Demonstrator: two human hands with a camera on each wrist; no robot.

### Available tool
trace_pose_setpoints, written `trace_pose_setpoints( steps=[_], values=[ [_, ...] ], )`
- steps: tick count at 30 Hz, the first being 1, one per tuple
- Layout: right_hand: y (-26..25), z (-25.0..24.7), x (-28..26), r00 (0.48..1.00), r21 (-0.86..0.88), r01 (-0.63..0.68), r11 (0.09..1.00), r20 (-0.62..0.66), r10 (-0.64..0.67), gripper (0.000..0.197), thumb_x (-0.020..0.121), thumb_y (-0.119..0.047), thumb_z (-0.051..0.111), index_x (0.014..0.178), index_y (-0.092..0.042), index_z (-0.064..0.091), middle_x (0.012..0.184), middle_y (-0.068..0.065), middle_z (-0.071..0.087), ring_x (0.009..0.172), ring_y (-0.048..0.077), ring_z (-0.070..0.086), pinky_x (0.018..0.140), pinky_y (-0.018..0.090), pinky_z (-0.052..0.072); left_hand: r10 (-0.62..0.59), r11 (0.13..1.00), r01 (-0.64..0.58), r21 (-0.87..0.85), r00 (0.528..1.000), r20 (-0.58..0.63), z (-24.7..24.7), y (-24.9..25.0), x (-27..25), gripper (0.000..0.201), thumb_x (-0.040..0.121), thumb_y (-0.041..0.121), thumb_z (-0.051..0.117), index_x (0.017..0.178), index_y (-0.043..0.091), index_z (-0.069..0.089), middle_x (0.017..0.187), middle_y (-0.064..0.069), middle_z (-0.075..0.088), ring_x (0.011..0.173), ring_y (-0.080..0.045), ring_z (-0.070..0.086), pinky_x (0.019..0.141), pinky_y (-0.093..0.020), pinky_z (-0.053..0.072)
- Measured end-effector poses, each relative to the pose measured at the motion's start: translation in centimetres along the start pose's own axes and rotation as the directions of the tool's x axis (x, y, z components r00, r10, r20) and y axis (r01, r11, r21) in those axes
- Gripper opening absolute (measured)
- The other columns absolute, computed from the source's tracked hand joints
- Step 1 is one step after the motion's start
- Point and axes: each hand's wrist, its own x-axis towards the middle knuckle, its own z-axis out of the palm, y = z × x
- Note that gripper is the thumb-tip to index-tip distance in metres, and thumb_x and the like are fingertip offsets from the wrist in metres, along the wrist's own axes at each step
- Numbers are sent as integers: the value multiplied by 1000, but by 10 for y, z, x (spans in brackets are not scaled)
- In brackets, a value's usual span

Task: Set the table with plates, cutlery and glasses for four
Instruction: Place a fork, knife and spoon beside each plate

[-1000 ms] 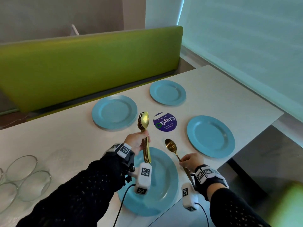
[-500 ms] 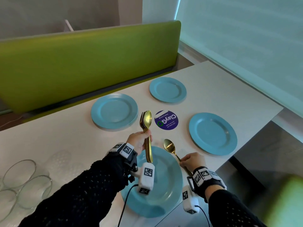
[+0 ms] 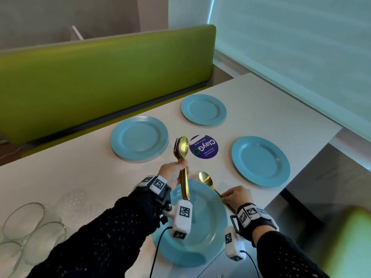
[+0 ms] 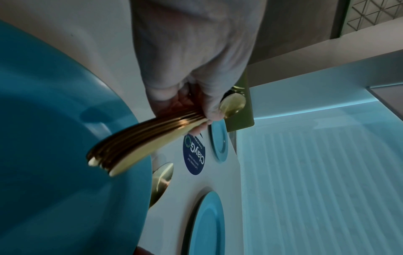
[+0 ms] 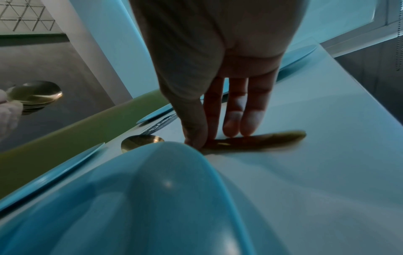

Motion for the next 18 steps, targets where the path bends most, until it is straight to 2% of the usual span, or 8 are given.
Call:
trace_pose_setpoints(
  steps=[2, 6, 9, 12, 13, 15, 16, 18],
  values=[
    [0, 0, 0, 1000, 3, 1, 1000, -4, -1, 7, 71, -15, 76, 75, -20, 77, 87, 2, 74, 78, 15, 63, 72, 21, 49, -6, 1000, 6, 10, 1000, 0, 1, 1, 1, 16, 91, 12, 59, 76, 5, 58, 69, -8, 57, 65, -18, 54, 65, -29, 48],
    [0, -2, 1, 1000, -4, -5, 1000, -24, 5, 23, 72, -17, 77, 95, -15, 75, 102, 1, 72, 86, 14, 62, 77, 19, 46, -19, 1000, 19, 19, 1000, 15, 1, 1, 1, 12, 91, 11, 59, 81, 5, 58, 70, -8, 57, 64, -18, 55, 61, -28, 48],
    [-8, -12, 1, 997, 7, 28, 1000, -66, -27, 26, 76, -17, 75, 101, -11, 73, 105, 4, 71, 95, 17, 63, 83, 21, 45, -37, 999, 36, 17, 999, 25, 3, 3, 0, 10, 90, 10, 59, 83, 3, 58, 71, -8, 57, 64, -18, 56, 58, -27, 51],
    [-32, -24, -6, 988, 77, 119, 990, -112, -110, 25, 78, -20, 75, 100, -9, 73, 80, 0, 68, 75, 16, 60, 78, 23, 51, -47, 998, 45, 42, 997, 65, 9, 7, -6, 11, 89, 4, 58, 79, 2, 56, 70, -9, 56, 61, -17, 55, 48, -23, 52],
    [-41, -28, -9, 983, 128, 158, 979, -110, -144, 25, 77, -21, 75, 98, -8, 73, 72, -3, 64, 65, 14, 57, 70, 20, 54, -44, 997, 38, 71, 996, 81, 12, 8, -8, 12, 89, 1, 57, 77, 2, 56, 69, -9, 56, 60, -18, 55, 47, -23, 52],
    [-62, -35, -19, 974, 189, 224, 956, -75, -214, 23, 78, -24, 75, 96, -9, 72, 68, -3, 63, 55, 11, 55, 50, 11, 50, -32, 993, 18, 119, 993, 118, 18, 9, -11, 12, 88, -1, 55, 76, 2, 57, 68, -10, 56, 60, -18, 55, 48, -23, 52],
    [-71, -39, -24, 968, 198, 250, 948, -50, -245, 22, 79, -26, 74, 96, -12, 72, 69, -4, 64, 55, 10, 56, 49, 12, 50, -28, 991, 10, 133, 990, 135, 22, 11, -12, 11, 88, -1, 55, 77, 2, 57, 70, -10, 56, 62, -17, 55, 52, -24, 52],
    [-83, -43, -29, 957, 233, 281, 931, -1, -288, 20, 79, -26, 74, 97, -17, 69, 70, -6, 64, 58, 11, 59, 59, 20, 54, -9, 989, -16, 148, 986, 166, 30, 12, -13, 6, 91, 3, 56, 86, 1, 59, 74, -9, 57, 66, -17, 56, 62, -27, 51]
  ],
)
